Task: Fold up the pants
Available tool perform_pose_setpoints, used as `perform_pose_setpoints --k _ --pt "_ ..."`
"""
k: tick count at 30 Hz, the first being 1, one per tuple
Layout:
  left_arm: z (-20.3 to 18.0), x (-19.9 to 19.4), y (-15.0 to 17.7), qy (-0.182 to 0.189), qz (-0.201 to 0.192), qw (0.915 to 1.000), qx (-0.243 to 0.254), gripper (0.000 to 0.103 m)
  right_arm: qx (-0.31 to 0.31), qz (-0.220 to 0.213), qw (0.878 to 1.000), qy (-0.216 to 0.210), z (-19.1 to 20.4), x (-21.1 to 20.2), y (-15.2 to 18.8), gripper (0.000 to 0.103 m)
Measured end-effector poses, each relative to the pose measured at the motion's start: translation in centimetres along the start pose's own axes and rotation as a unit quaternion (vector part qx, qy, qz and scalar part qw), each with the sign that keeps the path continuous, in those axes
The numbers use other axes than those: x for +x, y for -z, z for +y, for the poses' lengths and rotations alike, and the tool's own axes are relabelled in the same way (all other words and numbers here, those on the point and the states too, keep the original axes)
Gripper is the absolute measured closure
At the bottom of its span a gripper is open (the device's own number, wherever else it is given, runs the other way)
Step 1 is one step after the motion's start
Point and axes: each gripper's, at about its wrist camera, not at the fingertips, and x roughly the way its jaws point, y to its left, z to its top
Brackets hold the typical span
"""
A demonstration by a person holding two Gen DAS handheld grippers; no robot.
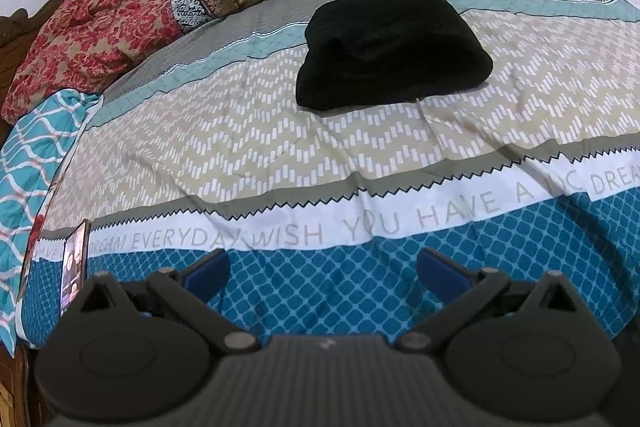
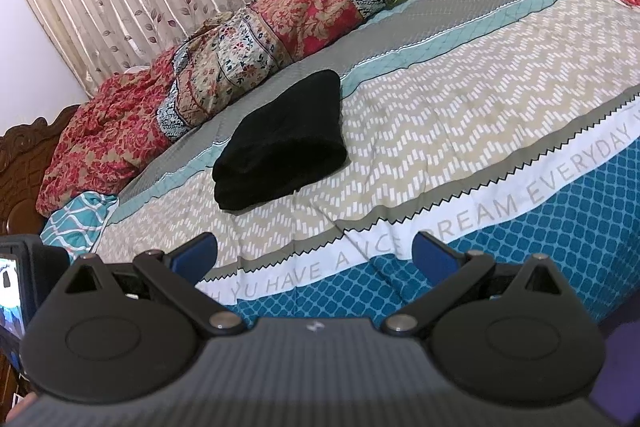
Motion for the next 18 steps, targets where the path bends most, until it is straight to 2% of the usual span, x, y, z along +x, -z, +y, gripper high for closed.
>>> perform_pose_setpoints --k 18 --pt "-1.6 -0.8 -1.8 0.004 -0.010 0.9998 0.016 0.000 0.016 -0.030 0.999 0.010 -2.0 -0.9 -1.5 0.000"
